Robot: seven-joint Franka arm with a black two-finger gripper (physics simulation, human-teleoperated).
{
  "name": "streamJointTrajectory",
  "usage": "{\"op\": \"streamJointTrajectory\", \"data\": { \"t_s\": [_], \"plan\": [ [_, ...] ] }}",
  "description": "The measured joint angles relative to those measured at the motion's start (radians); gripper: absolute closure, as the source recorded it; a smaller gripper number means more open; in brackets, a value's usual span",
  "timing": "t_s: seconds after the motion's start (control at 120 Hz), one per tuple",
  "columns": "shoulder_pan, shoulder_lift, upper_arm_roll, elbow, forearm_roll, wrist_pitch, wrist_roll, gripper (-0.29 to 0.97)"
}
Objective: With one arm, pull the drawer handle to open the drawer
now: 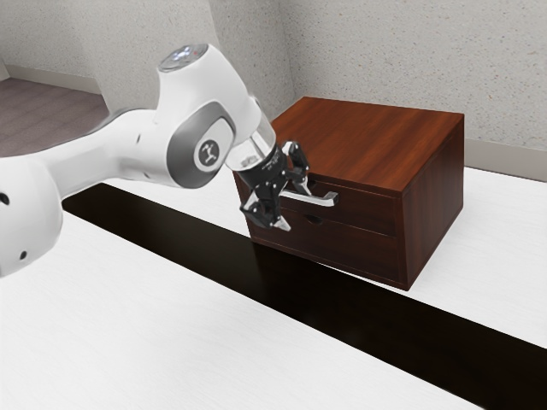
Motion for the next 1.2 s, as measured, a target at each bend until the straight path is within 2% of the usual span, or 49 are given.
{"op": "streamJointTrajectory", "data": {
  "t_s": [0.183, 0.367, 0.683, 1.2],
  "plan": [
    [-0.001, -0.005, 0.004, -0.001, -0.019, -0.007, -0.006, 0.58],
    [-0.004, -0.012, 0.013, -0.004, -0.02, -0.021, -0.009, 0.71],
    [-0.01, -0.102, 0.018, -0.099, -0.01, -0.053, -0.013, 0.78],
    [-0.018, -0.248, 0.012, -0.253, 0.02, -0.083, -0.018, 0.79]
  ]
}}
